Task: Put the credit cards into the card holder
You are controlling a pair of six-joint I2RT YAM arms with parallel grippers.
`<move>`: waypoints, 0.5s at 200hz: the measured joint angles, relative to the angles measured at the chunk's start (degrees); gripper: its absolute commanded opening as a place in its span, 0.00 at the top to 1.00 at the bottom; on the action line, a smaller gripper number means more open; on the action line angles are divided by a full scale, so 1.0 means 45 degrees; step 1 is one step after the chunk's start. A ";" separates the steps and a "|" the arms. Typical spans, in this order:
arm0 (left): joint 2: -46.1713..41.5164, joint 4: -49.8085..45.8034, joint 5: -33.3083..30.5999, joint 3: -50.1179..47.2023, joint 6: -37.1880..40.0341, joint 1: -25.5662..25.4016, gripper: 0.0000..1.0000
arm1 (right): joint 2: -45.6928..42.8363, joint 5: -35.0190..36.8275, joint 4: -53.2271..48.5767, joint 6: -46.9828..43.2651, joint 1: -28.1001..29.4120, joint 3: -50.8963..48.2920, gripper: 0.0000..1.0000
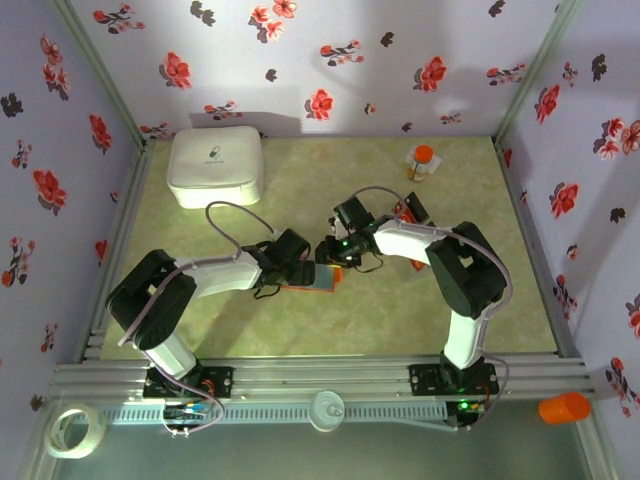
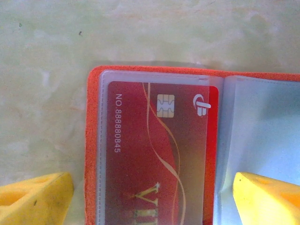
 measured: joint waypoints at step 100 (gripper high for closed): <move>0.0000 0.0024 -0.0029 -0.0024 0.0000 -0.0005 0.12 | 0.0364 -0.0539 0.0835 0.0602 -0.0068 -0.0024 0.64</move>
